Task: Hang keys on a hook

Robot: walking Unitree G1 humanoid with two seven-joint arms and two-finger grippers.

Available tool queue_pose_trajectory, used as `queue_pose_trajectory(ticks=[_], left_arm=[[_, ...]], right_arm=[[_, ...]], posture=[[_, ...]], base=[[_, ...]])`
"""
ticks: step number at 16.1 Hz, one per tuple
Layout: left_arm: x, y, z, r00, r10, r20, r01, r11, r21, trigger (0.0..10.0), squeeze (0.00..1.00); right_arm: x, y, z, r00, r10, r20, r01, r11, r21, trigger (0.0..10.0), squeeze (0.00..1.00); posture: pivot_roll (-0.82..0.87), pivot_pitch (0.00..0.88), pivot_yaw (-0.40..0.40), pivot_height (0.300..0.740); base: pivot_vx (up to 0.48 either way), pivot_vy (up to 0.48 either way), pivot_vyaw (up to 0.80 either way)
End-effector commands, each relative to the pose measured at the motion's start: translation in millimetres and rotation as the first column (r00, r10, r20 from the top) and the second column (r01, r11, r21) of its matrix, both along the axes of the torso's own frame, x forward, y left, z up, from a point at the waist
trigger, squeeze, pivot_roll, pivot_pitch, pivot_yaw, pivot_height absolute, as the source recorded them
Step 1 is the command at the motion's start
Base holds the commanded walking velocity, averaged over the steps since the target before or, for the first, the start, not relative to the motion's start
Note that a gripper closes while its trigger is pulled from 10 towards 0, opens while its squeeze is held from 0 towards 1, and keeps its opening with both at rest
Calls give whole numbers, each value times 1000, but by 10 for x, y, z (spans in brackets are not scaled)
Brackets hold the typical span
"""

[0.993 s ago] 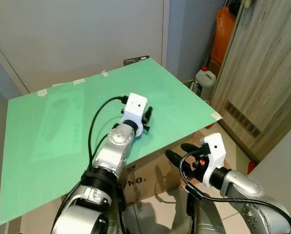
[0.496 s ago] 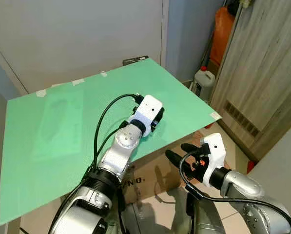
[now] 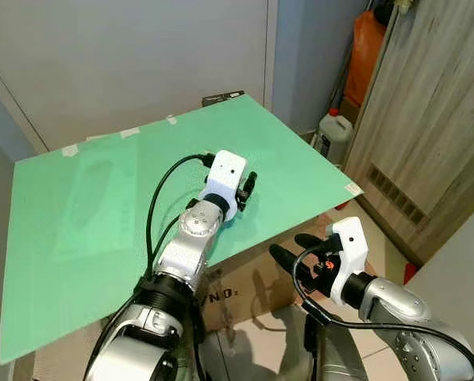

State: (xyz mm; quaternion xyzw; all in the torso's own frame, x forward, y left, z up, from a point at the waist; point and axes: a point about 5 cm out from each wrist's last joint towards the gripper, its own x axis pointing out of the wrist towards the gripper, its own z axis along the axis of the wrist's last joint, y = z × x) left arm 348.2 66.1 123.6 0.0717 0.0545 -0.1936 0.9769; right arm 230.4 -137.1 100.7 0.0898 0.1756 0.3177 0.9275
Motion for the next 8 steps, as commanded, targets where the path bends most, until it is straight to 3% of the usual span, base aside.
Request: queue_pose_trajectory(ticks=[1, 4, 8], left_arm=[[-5, 37, -56, 999, 17, -41, -18, 1000, -20, 10000, 0], [11, 70, -118, 995, 39, -97, -45, 997, -59, 10000, 0], [19, 106, -150, 990, 76, -123, -83, 995, -49, 10000, 0]], right_arm=[[-17, 9, -11, 1000, 13, -4, -13, 1000, -3, 10000, 0], [-29, 11, -14, 1000, 14, -9, -15, 1000, -4, 10000, 0], [-39, 6, -11, 1000, 14, -11, -14, 1000, -4, 10000, 0]], posture=[[-174, 0, 61, 574], [-176, 0, 60, 574], [-180, 0, 59, 574]], base=[[0, 0, 0], [0, 0, 0], [0, 0, 0]])
